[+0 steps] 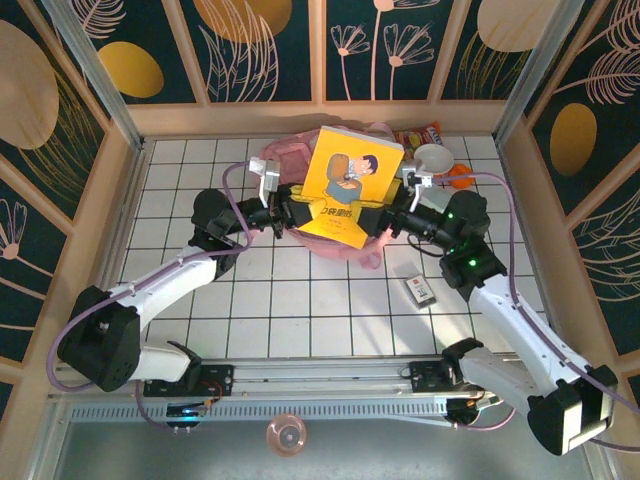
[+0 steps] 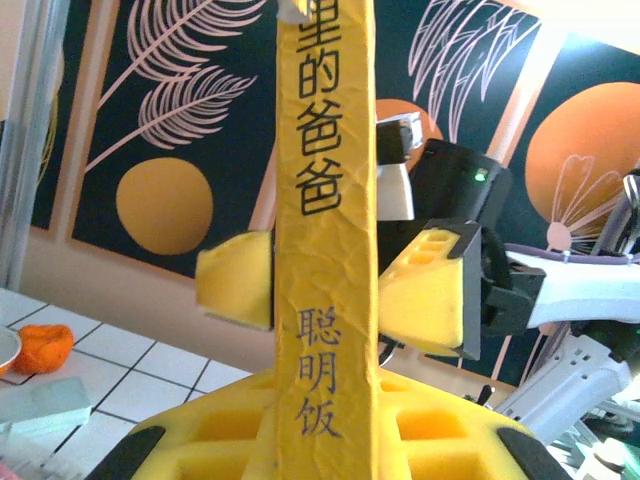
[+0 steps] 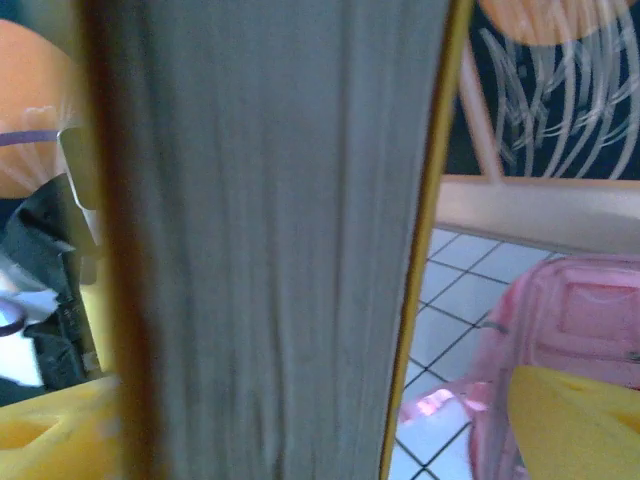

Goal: Pack books, pencil case, and school supplies into a backpack

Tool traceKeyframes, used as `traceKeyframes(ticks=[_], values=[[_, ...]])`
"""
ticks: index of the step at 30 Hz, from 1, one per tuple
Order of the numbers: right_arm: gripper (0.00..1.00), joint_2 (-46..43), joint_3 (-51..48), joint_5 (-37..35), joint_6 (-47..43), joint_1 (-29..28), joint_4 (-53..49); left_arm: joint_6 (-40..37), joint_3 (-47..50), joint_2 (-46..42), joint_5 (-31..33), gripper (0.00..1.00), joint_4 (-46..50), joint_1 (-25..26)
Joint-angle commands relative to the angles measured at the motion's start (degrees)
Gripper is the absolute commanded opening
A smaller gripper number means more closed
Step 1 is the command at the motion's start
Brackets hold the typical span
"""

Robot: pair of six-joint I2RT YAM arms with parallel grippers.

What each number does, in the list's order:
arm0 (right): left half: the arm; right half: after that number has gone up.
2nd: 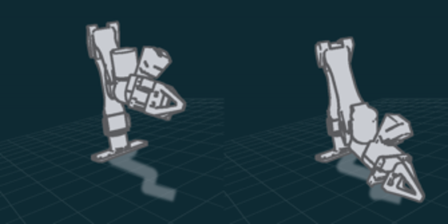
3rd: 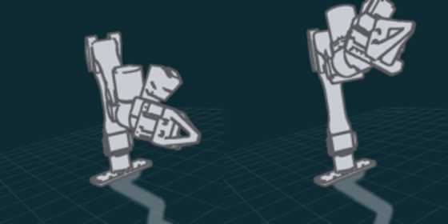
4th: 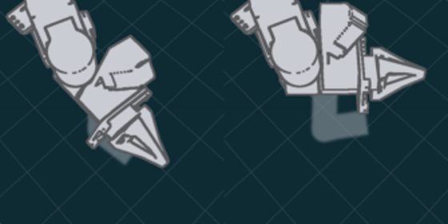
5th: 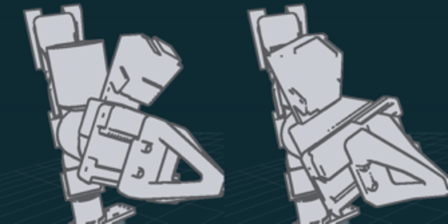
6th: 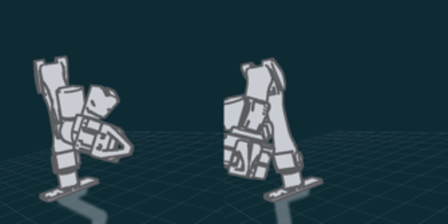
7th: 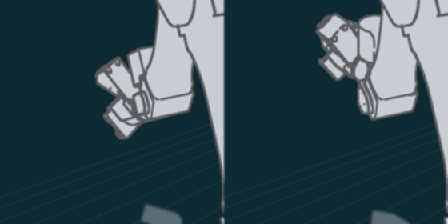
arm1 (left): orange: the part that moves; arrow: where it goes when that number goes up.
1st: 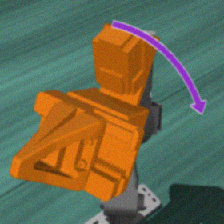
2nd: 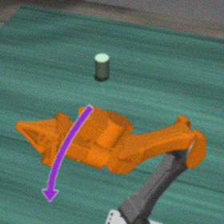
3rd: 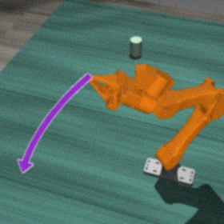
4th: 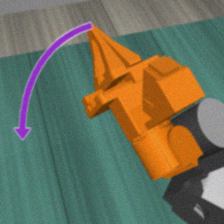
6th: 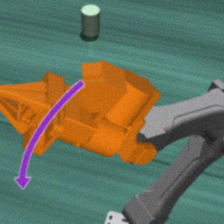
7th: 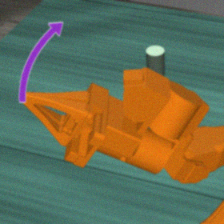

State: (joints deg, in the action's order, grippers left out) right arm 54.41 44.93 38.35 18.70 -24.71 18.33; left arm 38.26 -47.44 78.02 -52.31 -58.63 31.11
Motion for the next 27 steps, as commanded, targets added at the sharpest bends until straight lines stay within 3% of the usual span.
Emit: traceKeyframes(ticks=[1,3,7,9,10,12,14,18,22,27], values=[[0.86,0.7,-0.6,10.5,2.5,0.7,6.4,0.4,-2.1,-0.6,0.0,0.08,-7.3,0.3],[0.75,0.3,-1.2,12.7,2.8,0.9,8.6,-0.9,-2.0,-0.5,1.2,0.09,-5.2,0.2],[0.33,-1.0,-2.1,14.0,1.9,1.2,11.1,-3.6,-1.9,-0.2,3.4,0.15,-1.0,0.2],[0.11,-2.0,-2.4,13.5,0.0,1.9,9.8,-8.3,-1.9,-1.1,5.7,0.28,4.6,0.2],[0.05,-2.8,-2.6,12.6,-1.3,2.2,8.5,-11.5,-2.0,-1.9,7.2,0.40,8.4,0.3],[0.03,-4.6,-2.7,8.5,-5.3,2.4,4.0,-18.7,-2.9,-3.6,10.5,0.62,17.6,0.2],[0.01,-5.9,-2.2,2.9,-11.4,2.4,-3.0,-27.2,-5.1,-5.6,14.0,0.72,29.2,0.3],[0.00,-6.2,0.3,-6.7,-25.7,2.3,-18.7,-46.9,-9.9,-9.7,22.7,0.79,50.8,0.2],[0.00,-3.5,2.9,-14.6,-37.9,0.5,-29.9,-64.2,-11.4,-13.2,28.9,0.85,63.5,0.2],[0.00,1.3,5.5,-26.7,-53.3,-9.5,-38.8,-77.2,-13.9,-12.6,32.4,0.87,73.0,0.2]])
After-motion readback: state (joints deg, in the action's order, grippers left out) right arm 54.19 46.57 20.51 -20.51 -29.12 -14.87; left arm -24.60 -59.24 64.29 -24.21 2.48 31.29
